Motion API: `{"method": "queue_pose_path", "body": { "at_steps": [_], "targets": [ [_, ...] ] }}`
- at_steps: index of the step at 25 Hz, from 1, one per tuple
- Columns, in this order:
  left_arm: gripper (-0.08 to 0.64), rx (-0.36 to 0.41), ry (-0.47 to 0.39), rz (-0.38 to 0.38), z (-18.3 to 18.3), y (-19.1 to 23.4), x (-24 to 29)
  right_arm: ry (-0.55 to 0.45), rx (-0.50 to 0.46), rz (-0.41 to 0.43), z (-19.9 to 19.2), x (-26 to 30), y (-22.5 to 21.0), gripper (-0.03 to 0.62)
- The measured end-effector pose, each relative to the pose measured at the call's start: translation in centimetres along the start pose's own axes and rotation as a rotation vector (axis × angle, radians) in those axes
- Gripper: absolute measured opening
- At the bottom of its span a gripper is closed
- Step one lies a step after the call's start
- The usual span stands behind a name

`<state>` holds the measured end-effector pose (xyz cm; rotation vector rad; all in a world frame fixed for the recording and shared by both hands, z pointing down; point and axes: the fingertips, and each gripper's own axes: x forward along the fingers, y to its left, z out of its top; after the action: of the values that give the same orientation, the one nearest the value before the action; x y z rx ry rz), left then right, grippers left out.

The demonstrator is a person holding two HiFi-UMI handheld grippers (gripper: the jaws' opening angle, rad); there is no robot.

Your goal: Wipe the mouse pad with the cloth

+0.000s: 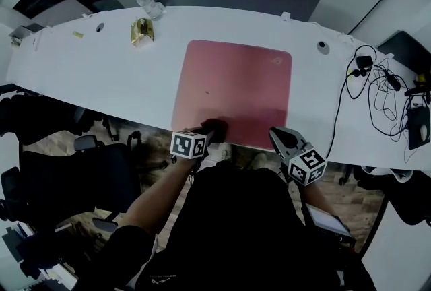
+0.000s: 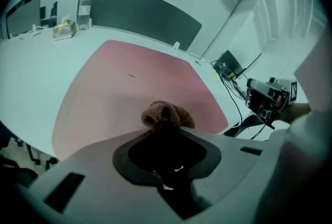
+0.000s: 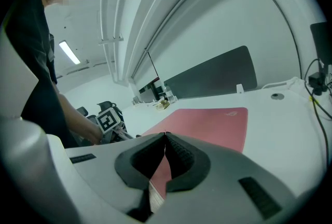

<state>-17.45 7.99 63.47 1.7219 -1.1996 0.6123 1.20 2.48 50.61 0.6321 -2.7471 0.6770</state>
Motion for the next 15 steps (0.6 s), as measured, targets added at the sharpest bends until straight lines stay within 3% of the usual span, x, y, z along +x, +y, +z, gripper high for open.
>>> {"method": "queue_pose_path", "body": {
  "at_steps": [15],
  "targets": [
    [0.091,-0.022,-0.054,0.091,0.5,8.6,-4.5,0.009,-0.016,-0.001,0.4,3.8,1.7,0.026]
  ]
}}
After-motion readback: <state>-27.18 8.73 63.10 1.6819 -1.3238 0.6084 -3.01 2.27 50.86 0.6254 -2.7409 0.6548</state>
